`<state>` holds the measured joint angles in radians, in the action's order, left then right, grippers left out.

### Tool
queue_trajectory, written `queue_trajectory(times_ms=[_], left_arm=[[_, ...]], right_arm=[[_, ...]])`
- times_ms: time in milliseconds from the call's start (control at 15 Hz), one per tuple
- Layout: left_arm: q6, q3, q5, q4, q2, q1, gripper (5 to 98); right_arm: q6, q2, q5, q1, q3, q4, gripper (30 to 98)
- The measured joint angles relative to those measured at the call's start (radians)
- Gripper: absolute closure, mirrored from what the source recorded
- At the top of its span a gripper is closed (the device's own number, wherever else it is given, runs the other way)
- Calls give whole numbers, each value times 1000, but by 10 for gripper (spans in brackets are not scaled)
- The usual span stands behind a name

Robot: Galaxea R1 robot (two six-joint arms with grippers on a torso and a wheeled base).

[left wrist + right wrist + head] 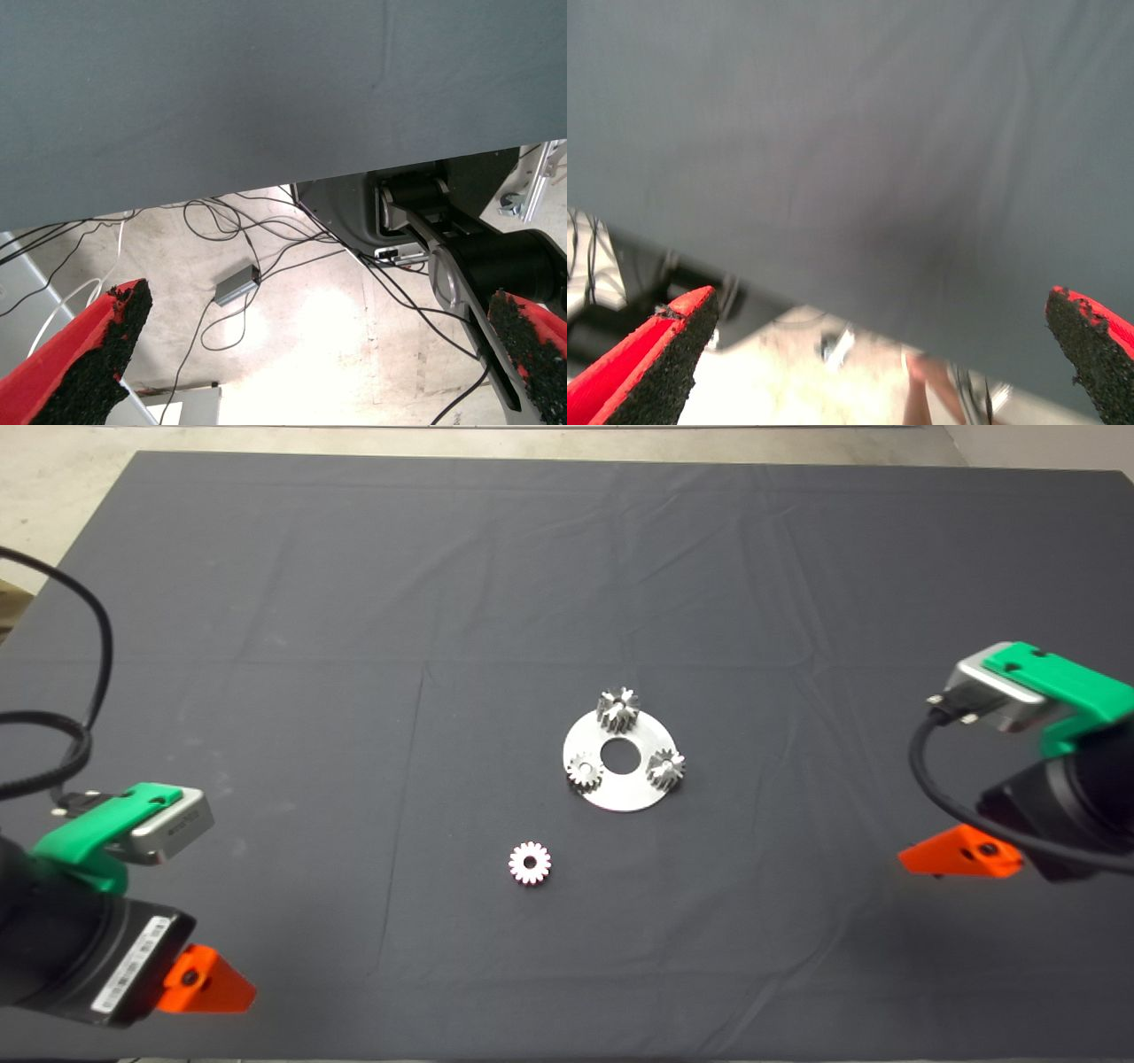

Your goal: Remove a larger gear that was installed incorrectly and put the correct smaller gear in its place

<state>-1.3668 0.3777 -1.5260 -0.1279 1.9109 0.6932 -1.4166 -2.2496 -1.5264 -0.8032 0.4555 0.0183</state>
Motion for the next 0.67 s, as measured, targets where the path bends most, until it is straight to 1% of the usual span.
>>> queue_trajectory(times_ms=[133,200,267,333,467,600,667], left_arm=[[1,-1,0,0,1,0,59],[3,-1,1,0,3,0,59],[3,-1,2,0,3,0,59],[3,-1,2,0,3,0,59],[3,-1,0,0,-1,0,59],[3,-1,0,0,1,0,59],[3,-1,2,0,3,0,59]], right_arm=[[34,-39,-4,66,91,-62,308],[49,-78,-12,108,145,-103,308],[62,-140,-11,133,203,-137,308],[72,-187,-7,139,250,-162,308],[84,-257,-1,144,320,-207,308],[92,-298,-1,169,360,-253,308],[108,-311,-1,186,386,-272,308]])
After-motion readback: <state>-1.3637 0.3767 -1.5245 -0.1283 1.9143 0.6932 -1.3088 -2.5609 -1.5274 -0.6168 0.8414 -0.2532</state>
